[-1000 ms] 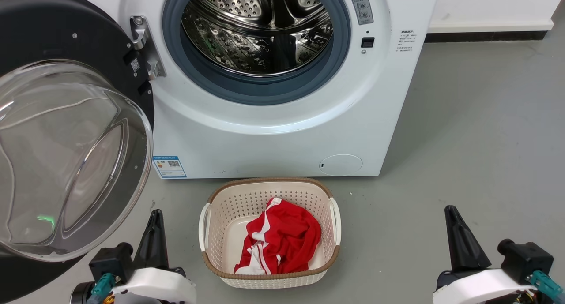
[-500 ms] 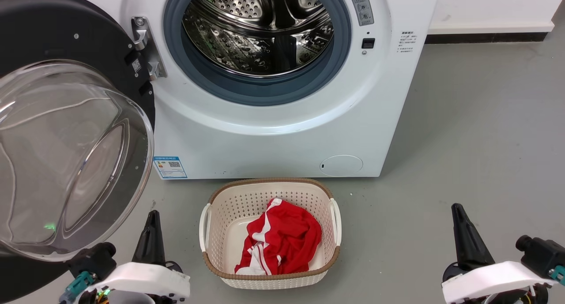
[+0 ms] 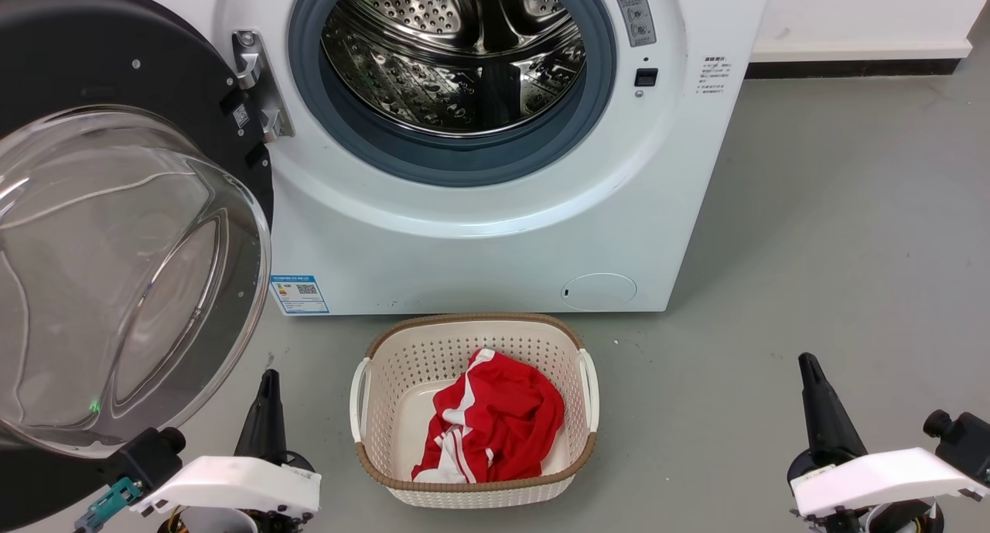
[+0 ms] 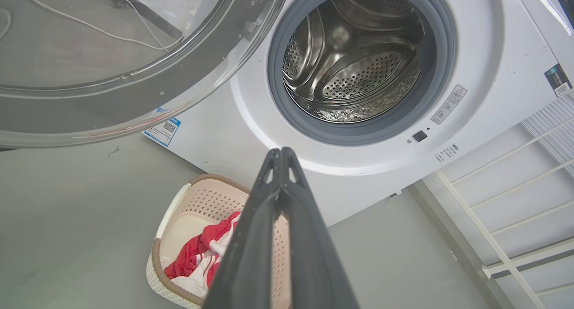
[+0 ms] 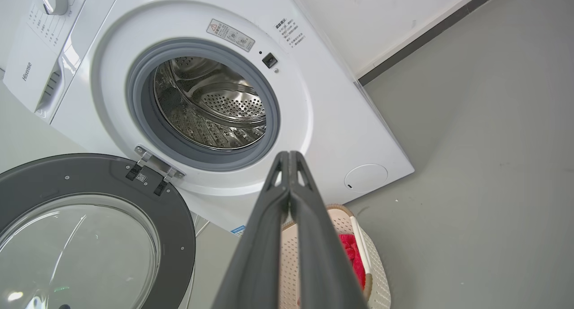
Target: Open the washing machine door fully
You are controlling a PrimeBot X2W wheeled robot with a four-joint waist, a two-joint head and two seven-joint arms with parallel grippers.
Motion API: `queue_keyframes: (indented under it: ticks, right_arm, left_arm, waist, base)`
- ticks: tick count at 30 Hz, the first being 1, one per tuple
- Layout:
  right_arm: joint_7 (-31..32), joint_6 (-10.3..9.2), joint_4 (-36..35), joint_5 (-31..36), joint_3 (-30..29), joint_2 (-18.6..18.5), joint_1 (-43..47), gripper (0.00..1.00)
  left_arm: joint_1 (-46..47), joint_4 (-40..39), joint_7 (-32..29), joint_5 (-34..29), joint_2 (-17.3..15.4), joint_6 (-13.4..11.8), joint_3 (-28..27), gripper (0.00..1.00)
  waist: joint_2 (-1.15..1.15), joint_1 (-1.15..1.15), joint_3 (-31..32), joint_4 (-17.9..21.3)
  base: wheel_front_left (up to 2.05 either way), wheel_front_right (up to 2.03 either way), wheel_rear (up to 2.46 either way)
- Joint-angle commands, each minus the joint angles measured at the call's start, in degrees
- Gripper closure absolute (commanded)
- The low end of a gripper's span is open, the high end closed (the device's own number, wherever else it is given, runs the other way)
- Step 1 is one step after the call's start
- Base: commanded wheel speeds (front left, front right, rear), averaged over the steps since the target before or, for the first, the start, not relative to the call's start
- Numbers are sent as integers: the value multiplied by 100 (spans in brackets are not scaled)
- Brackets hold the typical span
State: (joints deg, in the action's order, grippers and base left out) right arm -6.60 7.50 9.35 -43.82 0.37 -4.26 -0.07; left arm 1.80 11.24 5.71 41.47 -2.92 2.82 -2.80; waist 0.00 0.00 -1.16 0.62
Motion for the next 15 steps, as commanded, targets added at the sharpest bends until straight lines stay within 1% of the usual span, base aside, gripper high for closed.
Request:
queue_keyframes:
  ticks: [1, 6, 7, 15]
  right_arm:
    - [24, 0, -43, -172, -24, -48, -180, 100]
    - [106, 0, -4, -582, -48, -56, -210, 100]
    - [139, 0, 12, -738, -58, -58, -225, 100]
    - [260, 0, 69, -1335, -98, -67, -284, 100]
  left_arm:
    - [171, -52, -29, 164, -10, 30, -34, 100]
    - [191, -26, -126, 567, -10, 69, -63, 100]
    - [203, -15, -165, 723, -9, 80, -73, 100]
    - [248, 25, -310, 1313, -8, 136, -113, 100]
  waist:
    - [0, 0, 1, -1]
    - [0, 0, 7, -4]
    - [0, 0, 9, -6]
    - [0, 0, 18, -11]
  base:
    - [0, 0, 0]
    - [0, 0, 0]
    - [0, 0, 0]
    - [0, 0, 0]
